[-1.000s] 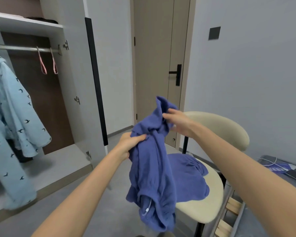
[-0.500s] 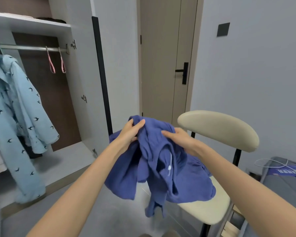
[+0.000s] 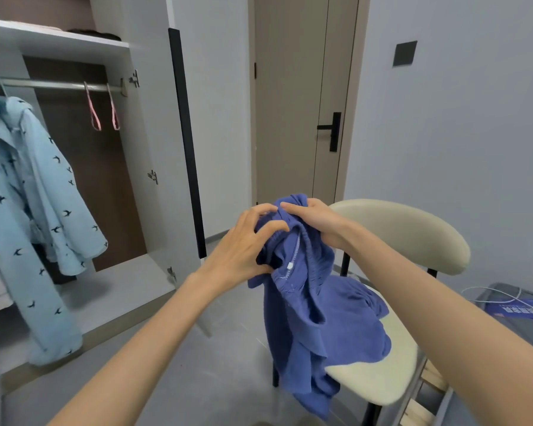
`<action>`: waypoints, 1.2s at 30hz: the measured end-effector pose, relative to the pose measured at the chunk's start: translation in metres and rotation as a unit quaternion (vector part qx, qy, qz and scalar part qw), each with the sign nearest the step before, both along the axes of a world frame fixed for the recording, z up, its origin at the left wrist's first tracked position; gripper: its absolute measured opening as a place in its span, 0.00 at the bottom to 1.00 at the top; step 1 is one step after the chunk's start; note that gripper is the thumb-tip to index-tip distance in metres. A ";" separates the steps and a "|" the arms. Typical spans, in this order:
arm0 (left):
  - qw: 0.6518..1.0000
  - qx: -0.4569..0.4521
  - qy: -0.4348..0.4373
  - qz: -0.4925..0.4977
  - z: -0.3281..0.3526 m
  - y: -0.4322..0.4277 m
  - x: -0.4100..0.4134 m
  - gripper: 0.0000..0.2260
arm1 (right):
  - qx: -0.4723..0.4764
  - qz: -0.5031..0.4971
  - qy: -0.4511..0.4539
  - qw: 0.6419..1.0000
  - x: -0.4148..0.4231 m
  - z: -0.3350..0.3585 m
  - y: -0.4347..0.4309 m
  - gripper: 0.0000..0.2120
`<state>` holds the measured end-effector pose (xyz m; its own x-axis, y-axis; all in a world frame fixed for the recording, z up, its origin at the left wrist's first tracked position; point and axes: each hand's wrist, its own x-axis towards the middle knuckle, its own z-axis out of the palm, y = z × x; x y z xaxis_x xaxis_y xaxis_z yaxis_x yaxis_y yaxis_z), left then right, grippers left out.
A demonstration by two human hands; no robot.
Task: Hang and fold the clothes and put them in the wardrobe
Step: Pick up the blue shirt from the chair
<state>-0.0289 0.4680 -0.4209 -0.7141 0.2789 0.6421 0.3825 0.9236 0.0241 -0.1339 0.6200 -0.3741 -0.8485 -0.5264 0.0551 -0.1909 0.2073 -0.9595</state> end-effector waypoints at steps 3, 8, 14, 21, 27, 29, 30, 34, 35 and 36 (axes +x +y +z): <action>0.999 0.037 0.031 0.019 -0.001 0.002 0.002 0.23 | -0.007 0.002 -0.019 1.000 -0.001 0.001 -0.002 0.18; 0.988 0.109 0.059 0.091 0.006 0.006 0.002 0.11 | -0.022 0.010 -0.038 0.999 -0.003 0.001 -0.007 0.13; 0.960 0.163 0.021 0.227 0.034 -0.008 -0.007 0.06 | 0.073 0.003 0.010 0.997 -0.010 -0.023 -0.011 0.10; 0.925 0.346 -0.060 0.144 0.065 -0.019 -0.026 0.12 | 0.088 0.129 -0.053 0.986 0.009 -0.053 -0.018 0.29; 0.903 0.399 -0.077 0.138 0.072 -0.028 -0.034 0.12 | -0.008 0.076 0.083 0.994 0.037 -0.057 -0.033 0.22; 0.897 0.416 -0.075 0.128 0.072 -0.029 -0.036 0.11 | -0.002 0.080 0.110 0.991 0.040 -0.061 -0.043 0.17; 0.894 0.424 -0.075 0.122 0.073 -0.029 -0.036 0.10 | 0.012 0.079 0.120 0.990 0.040 -0.064 -0.049 0.17; 0.903 0.409 -0.071 0.111 0.075 -0.029 -0.030 0.13 | 0.092 0.055 0.142 0.984 0.032 -0.085 -0.067 0.20; 0.898 0.420 -0.063 0.112 0.075 -0.031 -0.028 0.13 | 0.115 0.053 0.140 0.982 0.030 -0.092 -0.070 0.19; 0.888 0.443 -0.054 0.113 0.076 -0.034 -0.026 0.13 | 0.142 0.052 0.138 0.979 0.029 -0.098 -0.072 0.18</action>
<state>-0.0550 0.4343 -0.3452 -0.7583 -0.4596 0.4624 0.1413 0.5765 0.8048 -0.1052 0.5484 -0.4723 -0.7635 -0.6358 0.1133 -0.4680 0.4237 -0.7755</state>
